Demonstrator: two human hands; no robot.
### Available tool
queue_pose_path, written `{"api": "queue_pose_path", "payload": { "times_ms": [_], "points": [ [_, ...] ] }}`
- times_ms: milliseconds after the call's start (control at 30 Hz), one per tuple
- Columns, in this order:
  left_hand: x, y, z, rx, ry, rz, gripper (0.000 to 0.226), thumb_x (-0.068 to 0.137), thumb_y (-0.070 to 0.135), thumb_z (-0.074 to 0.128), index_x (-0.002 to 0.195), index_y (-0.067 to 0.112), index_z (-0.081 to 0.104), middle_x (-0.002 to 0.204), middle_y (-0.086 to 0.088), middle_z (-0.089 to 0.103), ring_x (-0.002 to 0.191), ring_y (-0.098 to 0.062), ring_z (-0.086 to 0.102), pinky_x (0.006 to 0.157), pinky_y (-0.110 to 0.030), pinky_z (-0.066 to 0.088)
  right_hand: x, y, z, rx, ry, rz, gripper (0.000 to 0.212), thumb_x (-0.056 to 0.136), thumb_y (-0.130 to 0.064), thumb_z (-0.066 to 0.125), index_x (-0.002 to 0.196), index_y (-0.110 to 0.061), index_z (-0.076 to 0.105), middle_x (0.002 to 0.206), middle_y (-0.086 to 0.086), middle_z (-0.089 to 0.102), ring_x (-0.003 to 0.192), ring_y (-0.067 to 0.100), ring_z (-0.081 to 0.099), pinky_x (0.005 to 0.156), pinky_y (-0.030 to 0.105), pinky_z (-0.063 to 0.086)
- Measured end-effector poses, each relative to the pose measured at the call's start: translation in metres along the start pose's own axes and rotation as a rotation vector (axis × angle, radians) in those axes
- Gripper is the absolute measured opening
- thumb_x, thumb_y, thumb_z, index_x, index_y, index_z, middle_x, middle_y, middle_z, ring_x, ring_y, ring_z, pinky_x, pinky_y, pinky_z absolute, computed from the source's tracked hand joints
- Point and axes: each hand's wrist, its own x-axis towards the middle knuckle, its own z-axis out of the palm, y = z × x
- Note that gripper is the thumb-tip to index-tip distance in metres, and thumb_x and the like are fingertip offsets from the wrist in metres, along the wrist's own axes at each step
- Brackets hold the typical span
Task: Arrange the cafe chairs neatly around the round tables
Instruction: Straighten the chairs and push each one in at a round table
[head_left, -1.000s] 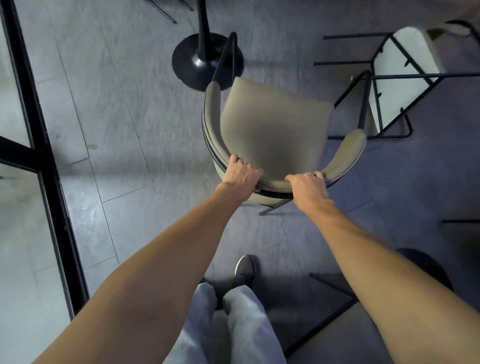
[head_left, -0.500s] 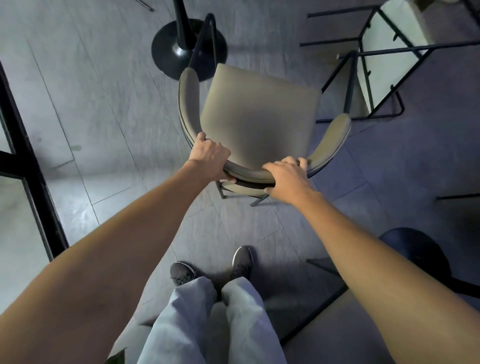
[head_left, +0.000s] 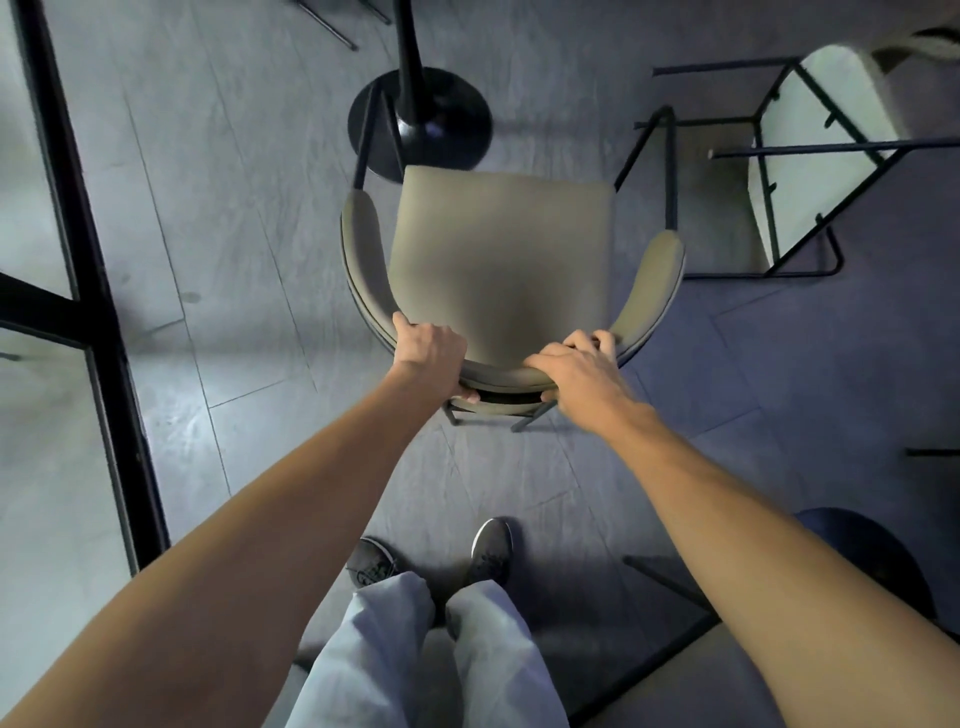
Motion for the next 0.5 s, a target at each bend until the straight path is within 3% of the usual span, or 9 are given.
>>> {"api": "queue_pose_path", "payload": {
  "times_ms": [133, 267, 500],
  "points": [
    [-0.003, -0.015, 0.006, -0.045, 0.003, -0.037, 0.064, 0.073, 0.080, 0.058, 0.104, 0.024, 0.064, 0.080, 0.004, 0.055, 0.076, -0.020, 0.052, 0.092, -0.042, 0.036, 0.020, -0.007, -0.007, -0.032, 0.003, -0.038, 0.045, 0.087, -0.016, 0.069, 0.126, -0.039, 0.060, 0.122, -0.011, 0.062, 0.114, 0.024, 0.043, 0.099, 0.046, 0.023],
    [0.002, -0.032, 0.008, -0.086, 0.021, -0.078, 0.061, 0.074, 0.079, 0.059, 0.101, 0.024, 0.064, 0.080, 0.004, 0.056, 0.075, -0.020, 0.052, 0.089, -0.040, 0.035, 0.046, -0.020, -0.011, -0.059, 0.024, -0.008, 0.046, 0.086, -0.015, 0.068, 0.126, -0.038, 0.060, 0.123, -0.004, 0.057, 0.119, 0.030, 0.042, 0.113, 0.055, 0.008],
    [0.021, -0.061, 0.004, -0.123, 0.063, -0.137, 0.059, 0.074, 0.078, 0.060, 0.099, 0.024, 0.063, 0.077, 0.003, 0.055, 0.082, -0.022, 0.061, 0.092, -0.041, 0.035, 0.090, -0.024, -0.030, -0.056, -0.015, -0.070, 0.049, 0.088, -0.016, 0.067, 0.131, -0.037, 0.059, 0.128, -0.005, 0.056, 0.121, 0.030, 0.041, 0.111, 0.053, 0.014]
  ]
}}
